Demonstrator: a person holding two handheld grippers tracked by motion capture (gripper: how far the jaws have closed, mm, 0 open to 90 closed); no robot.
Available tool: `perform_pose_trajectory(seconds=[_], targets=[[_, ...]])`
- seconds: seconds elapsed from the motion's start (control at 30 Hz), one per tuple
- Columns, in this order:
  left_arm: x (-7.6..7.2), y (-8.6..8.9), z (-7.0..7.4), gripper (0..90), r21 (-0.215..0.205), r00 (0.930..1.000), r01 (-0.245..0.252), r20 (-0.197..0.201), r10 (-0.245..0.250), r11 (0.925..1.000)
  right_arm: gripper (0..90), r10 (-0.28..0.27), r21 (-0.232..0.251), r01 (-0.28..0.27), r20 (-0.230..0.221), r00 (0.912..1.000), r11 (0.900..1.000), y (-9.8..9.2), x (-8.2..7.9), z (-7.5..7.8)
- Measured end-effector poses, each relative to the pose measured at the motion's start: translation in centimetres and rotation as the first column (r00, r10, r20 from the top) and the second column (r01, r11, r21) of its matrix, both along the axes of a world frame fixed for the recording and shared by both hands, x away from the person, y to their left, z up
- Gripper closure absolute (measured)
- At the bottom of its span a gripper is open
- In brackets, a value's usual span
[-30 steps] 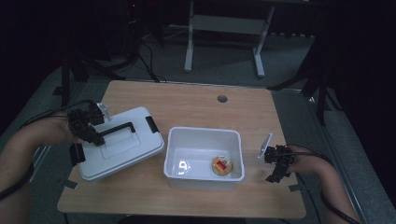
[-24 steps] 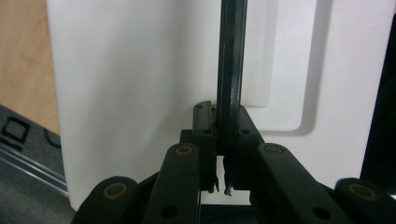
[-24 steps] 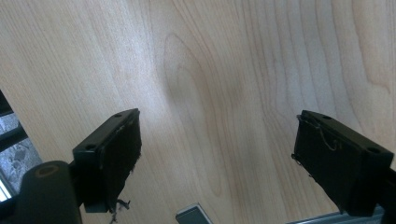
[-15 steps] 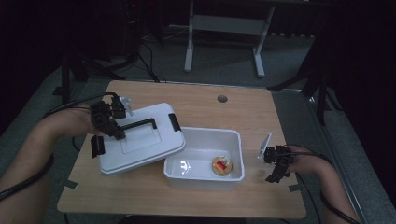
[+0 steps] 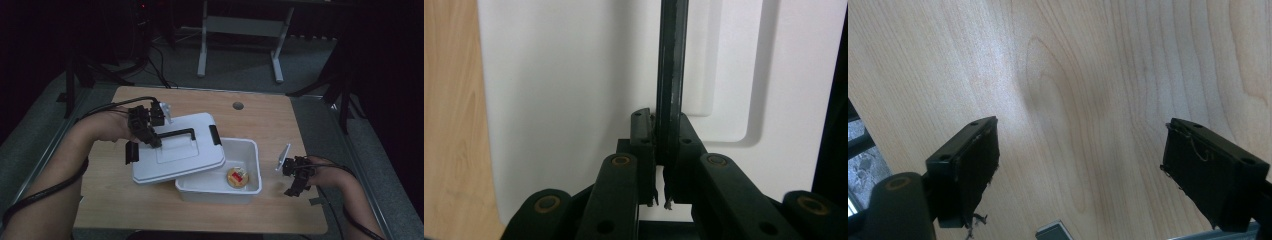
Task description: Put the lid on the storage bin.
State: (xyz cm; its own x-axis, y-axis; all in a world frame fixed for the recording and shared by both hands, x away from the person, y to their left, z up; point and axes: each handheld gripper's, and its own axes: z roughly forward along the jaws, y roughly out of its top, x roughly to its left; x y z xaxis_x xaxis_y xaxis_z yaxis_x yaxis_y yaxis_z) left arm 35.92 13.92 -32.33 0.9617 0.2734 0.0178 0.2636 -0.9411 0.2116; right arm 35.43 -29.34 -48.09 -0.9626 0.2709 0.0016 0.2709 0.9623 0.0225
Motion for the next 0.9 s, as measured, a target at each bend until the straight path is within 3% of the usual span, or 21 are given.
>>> perform_pose_trajectory(seconds=[0.17, 0.57, 0.7, 0.9], targets=[[0.1, -3.2, 0.0, 83.8, -0.005, 0.997, 0.077, 0.0, -0.077, 0.997, 14.6, 0.0, -0.003, 0.0, 0.0, 1.0, 1.0, -0.2, -0.2, -0.1], [0.6, -9.2, -1.1, 83.8, -0.002, 0.9844, 0.175, -0.018, -0.175, 0.9846, 14.6, 0.0, 0.004, 0.0, 0.006, 1.0, 1.0, -0.4, -0.3, -0.3], [0.5, -10.4, -1.6, 83.8, 0.0, 0.9769, 0.211, -0.033, -0.211, 0.9774, 14.6, 0.0, 0.005, 0.0, 0.004, 1.0, 1.0, -0.5, -0.4, -0.4], [0.7, -11.4, -2.4, 83.8, 0.024, 0.9741, 0.223, -0.043, -0.222, 0.9745, 14.6, -0.006, 0.005, 0.005, 0.003, 1.0, 1.0, -0.8, -0.5, -0.5]])
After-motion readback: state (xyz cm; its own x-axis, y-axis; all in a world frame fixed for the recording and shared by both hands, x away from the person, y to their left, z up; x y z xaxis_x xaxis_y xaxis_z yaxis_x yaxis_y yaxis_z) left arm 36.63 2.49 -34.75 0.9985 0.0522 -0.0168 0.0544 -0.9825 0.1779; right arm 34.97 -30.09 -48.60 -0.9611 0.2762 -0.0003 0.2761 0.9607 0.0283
